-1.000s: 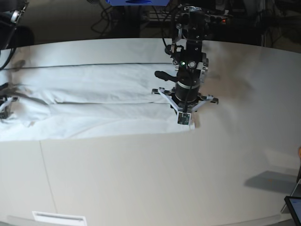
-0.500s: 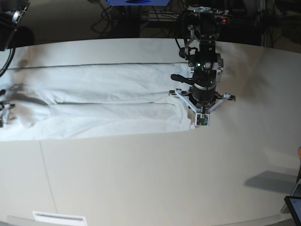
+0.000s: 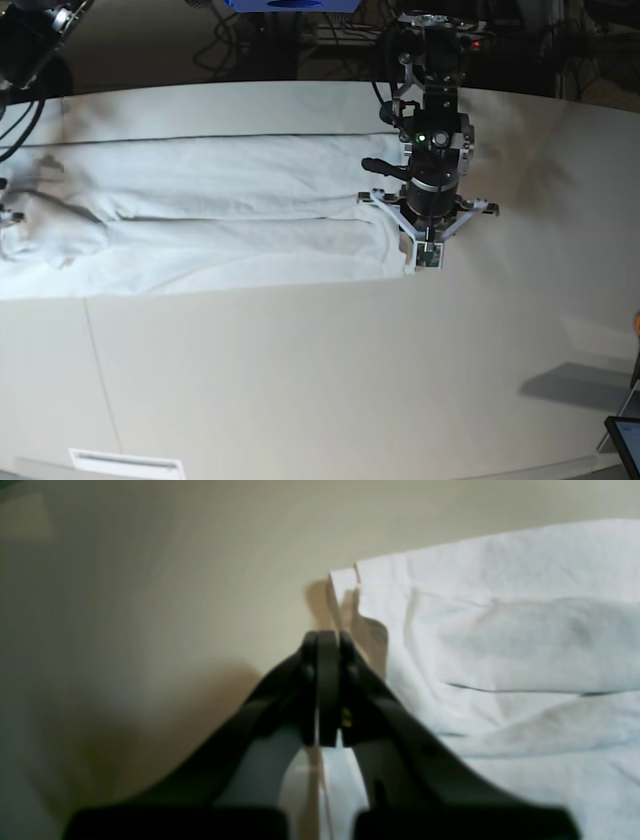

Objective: Fold the T-shirt properly

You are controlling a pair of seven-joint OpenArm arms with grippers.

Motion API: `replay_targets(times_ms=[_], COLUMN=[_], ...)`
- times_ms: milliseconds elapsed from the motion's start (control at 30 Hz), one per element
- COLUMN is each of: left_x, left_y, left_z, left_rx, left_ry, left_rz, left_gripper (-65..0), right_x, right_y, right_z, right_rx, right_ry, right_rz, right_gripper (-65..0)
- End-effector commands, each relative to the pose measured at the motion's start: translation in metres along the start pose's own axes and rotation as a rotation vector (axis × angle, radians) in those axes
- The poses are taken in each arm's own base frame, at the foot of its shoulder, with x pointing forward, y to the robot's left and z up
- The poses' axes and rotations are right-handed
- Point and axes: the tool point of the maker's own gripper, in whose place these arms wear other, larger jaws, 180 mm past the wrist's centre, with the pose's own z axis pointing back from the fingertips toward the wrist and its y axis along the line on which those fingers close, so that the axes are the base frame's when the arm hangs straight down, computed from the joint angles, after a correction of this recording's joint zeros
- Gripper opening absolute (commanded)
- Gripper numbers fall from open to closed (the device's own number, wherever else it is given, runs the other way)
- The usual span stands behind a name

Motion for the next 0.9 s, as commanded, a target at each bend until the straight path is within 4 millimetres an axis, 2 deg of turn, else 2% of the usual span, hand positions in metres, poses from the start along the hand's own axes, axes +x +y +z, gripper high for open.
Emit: replay_targets(times_ms=[0, 67, 200, 300, 367, 433, 533, 567, 667, 867], left_x=[0.016, 0.019, 0.022, 0.022, 0.021, 0.020, 0.019, 0.019, 0.019, 0.018], left_y=[0.004, 0.004, 0.006, 0.007, 0.007, 0.006, 0.007, 0.007, 0.010, 0.012], left_z=[0.002, 0.002, 0.002, 0.002, 0.002, 0.002, 0.002, 0.002, 0.002, 0.002], left_rx=[0.012, 0.014, 0.018, 0.019, 0.018, 0.017, 0.020, 0.020, 0.028, 0.032], left_ry=[-0.054, -0.059, -0.068, -0.069, -0.068, -0.063, -0.062, -0.062, -0.064, -0.061], left_rz=[0.007, 0.008, 0.010, 0.010, 0.009, 0.008, 0.005, 0.005, -0.007, -0.015], left_gripper=[-65.0, -65.0, -65.0, -65.0, -65.0, -65.0, -65.0, -65.0, -65.0, -65.0], right_x=[0.015, 0.012, 0.010, 0.002, -0.005, -0.014, -0.024, -0.026, -0.031, -0.073], right_y=[-0.004, -0.007, 0.000, 0.013, 0.016, 0.023, 0.019, 0.019, 0.020, 0.035], right_z=[0.006, 0.012, 0.015, 0.015, 0.015, 0.014, 0.016, 0.016, 0.016, 0.001], right_rx=[-0.017, -0.036, -0.033, -0.001, 0.005, 0.016, -0.001, -0.004, -0.003, 0.054], right_ry=[-0.047, -0.038, -0.044, -0.023, -0.009, 0.006, 0.017, 0.019, 0.032, 0.128], right_rz=[0.003, -0.027, -0.048, -0.017, -0.020, -0.047, -0.095, -0.104, -0.115, -0.164], right_gripper=[-36.6, -31.5, -31.2, -31.9, -36.4, -45.6, -60.9, -64.3, -64.0, -64.0])
